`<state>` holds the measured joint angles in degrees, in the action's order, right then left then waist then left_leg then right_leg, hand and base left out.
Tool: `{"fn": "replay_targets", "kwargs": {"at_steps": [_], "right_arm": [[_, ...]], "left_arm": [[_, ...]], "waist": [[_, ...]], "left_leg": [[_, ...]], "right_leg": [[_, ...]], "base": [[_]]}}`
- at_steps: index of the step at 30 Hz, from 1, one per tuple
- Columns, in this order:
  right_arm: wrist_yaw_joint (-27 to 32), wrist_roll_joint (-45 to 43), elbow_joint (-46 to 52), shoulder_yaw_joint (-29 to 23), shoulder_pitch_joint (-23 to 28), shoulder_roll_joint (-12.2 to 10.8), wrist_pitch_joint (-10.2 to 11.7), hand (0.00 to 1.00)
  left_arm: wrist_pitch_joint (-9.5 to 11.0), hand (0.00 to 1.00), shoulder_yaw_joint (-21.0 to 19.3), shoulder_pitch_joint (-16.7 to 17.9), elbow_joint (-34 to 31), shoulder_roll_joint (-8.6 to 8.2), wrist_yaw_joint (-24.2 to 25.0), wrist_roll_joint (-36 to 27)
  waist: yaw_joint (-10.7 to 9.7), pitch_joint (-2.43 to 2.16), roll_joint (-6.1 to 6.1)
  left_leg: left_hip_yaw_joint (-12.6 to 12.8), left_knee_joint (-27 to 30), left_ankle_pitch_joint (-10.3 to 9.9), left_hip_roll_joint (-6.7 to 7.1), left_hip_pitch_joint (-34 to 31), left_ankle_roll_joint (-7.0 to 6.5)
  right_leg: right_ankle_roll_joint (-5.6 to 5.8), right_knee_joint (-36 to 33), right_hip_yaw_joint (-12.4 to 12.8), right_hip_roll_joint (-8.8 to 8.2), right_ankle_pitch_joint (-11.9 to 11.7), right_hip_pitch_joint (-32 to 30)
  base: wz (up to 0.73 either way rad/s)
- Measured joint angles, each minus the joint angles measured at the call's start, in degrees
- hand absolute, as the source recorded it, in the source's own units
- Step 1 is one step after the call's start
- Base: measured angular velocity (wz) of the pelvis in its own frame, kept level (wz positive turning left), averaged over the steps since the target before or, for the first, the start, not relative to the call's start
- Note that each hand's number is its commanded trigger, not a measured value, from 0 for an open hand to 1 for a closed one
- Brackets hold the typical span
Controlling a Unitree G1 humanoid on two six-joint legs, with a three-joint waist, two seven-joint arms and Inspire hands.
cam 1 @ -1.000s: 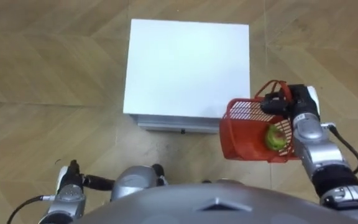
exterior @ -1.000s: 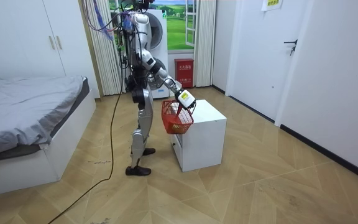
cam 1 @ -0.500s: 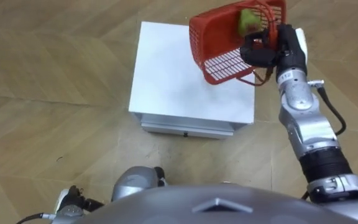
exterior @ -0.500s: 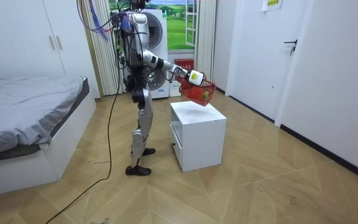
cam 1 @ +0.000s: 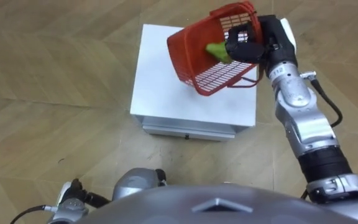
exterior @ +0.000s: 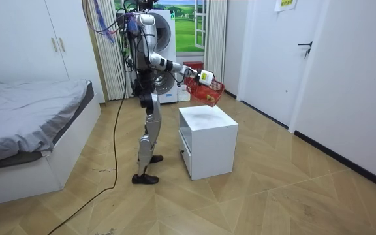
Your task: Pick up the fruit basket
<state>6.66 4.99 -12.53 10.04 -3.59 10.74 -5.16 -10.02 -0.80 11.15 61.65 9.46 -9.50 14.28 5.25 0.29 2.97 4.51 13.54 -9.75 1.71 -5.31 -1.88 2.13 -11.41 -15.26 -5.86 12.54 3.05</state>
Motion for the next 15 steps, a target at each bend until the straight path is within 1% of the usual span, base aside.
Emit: {"fn": "replay_targets", "kwargs": {"at_steps": [5,9,11,15], "right_arm": [[0.04,1.03,-0.37,-0.02,0.00,0.01,-0.07,1.00],[0.05,3.08,-2.32,-0.01,-0.13,0.00,-0.39,1.00],[0.04,3.41,-3.97,-0.01,-0.30,-0.06,-1.19,1.00],[0.05,3.10,-7.67,-0.01,-1.32,-0.12,-1.83,1.00]], "left_arm": [[-0.16,0.00,0.00,0.24,0.23,0.00,0.19,0.46],[-0.94,0.00,0.01,0.26,0.30,-0.05,0.19,0.50],[-1.09,0.00,0.00,0.44,0.27,-0.09,0.26,1.69],[-1.61,0.00,0.01,0.90,-0.38,-0.20,1.86,2.38]], "waist": [[0.05,0.02,0.04],[0.08,0.10,0.17],[0.20,0.28,0.35],[0.58,0.31,0.42]], "left_leg": [[-0.01,0.09,0.07,0.03,-0.17,-0.10],[0.00,0.08,0.14,0.05,-0.20,-0.17],[0.04,0.07,0.16,0.02,-0.31,-0.19],[0.07,0.00,0.16,-0.06,-0.45,-0.19]], "right_leg": [[0.00,-0.03,-0.51,-0.06,0.00,0.01],[0.00,-0.08,-0.61,-0.10,0.00,-0.01],[0.00,-0.12,-0.68,-0.12,0.00,-0.18],[0.01,-0.18,-0.65,-0.16,0.00,-0.42]], "base": [[0.00],[0.00],[0.00],[0.00]]}}
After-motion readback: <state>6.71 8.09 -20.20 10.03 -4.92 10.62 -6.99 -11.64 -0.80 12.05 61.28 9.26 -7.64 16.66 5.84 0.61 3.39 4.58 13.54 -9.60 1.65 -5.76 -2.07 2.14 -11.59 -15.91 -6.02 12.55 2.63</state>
